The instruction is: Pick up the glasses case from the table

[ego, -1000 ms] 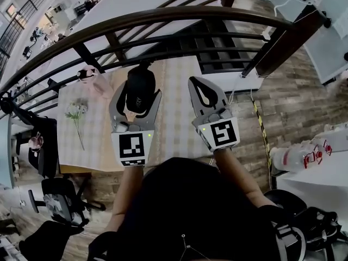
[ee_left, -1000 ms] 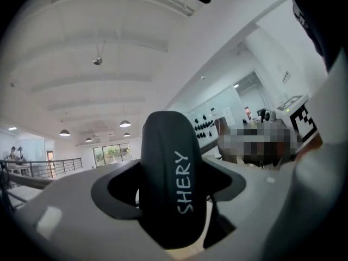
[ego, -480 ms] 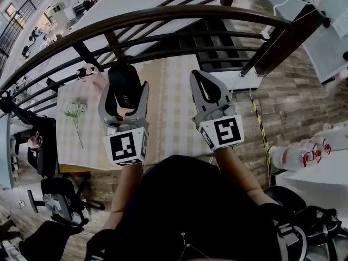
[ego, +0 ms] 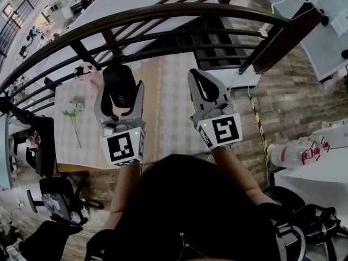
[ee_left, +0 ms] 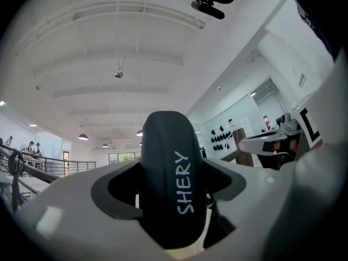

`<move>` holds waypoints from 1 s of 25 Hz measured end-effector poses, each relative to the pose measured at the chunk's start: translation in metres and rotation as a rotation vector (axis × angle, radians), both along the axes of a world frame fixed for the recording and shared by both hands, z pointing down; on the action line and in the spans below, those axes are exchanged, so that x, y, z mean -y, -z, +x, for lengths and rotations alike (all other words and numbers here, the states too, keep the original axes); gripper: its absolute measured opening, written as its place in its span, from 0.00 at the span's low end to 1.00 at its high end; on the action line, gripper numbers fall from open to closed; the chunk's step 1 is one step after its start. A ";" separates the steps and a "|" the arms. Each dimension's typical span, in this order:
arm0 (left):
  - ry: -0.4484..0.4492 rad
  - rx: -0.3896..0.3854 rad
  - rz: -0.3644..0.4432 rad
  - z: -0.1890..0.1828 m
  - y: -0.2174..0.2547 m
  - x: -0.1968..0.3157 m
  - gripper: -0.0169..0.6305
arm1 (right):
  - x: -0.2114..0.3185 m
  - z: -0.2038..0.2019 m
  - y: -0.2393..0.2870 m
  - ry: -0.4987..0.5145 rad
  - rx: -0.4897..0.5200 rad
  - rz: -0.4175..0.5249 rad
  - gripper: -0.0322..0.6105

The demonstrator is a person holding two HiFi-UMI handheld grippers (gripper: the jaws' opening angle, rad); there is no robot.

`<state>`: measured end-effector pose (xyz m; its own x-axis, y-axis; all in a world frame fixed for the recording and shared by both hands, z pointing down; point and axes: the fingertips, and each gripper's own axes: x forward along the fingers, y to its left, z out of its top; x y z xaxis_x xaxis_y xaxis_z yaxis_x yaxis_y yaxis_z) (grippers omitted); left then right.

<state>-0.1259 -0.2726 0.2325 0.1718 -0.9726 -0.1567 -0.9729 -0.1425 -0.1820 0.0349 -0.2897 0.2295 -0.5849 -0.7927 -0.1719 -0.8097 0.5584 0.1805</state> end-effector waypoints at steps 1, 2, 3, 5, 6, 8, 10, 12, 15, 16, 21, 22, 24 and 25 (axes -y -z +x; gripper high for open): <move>0.001 -0.001 -0.001 0.000 -0.001 0.000 0.58 | 0.000 0.000 0.000 0.000 0.001 -0.001 0.06; 0.002 -0.003 -0.002 -0.001 -0.001 -0.001 0.58 | 0.000 0.000 0.000 0.000 0.001 -0.001 0.06; 0.005 -0.005 -0.002 -0.001 -0.001 -0.001 0.58 | 0.000 0.001 0.000 0.000 0.002 -0.002 0.06; 0.011 -0.009 0.001 -0.001 0.000 -0.002 0.58 | 0.000 0.001 0.000 0.001 0.005 -0.002 0.06; 0.011 -0.009 0.002 -0.001 0.000 -0.001 0.58 | 0.000 0.001 0.000 0.001 0.006 -0.002 0.06; 0.007 -0.006 0.003 0.000 0.000 -0.001 0.58 | 0.001 0.001 0.000 0.002 0.008 -0.003 0.06; 0.004 -0.002 0.003 0.000 0.000 -0.001 0.58 | 0.001 0.001 -0.001 0.004 0.009 -0.003 0.06; 0.002 -0.002 0.002 0.001 -0.001 -0.002 0.58 | 0.001 0.001 -0.002 0.003 0.009 -0.005 0.06; 0.002 -0.003 0.000 0.001 -0.001 -0.002 0.58 | 0.001 0.002 -0.002 0.002 0.011 -0.006 0.06; 0.001 -0.002 0.001 0.001 -0.001 -0.002 0.58 | 0.001 0.002 -0.002 0.001 0.012 -0.006 0.06; -0.005 -0.002 0.003 0.002 -0.002 -0.002 0.58 | 0.002 0.003 -0.002 0.000 0.010 -0.006 0.06; -0.007 -0.004 0.004 0.003 -0.002 -0.002 0.58 | 0.002 0.003 -0.002 0.000 0.009 -0.006 0.06; -0.012 -0.002 0.003 0.004 -0.003 -0.002 0.58 | 0.002 0.003 -0.002 0.000 0.009 -0.005 0.06; -0.015 0.000 0.002 0.005 -0.003 -0.002 0.58 | 0.002 0.004 -0.002 0.001 0.009 -0.004 0.06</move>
<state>-0.1210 -0.2708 0.2356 0.1866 -0.9696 -0.1584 -0.9706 -0.1570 -0.1823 0.0385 -0.2918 0.2315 -0.5839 -0.7930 -0.1740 -0.8109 0.5596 0.1711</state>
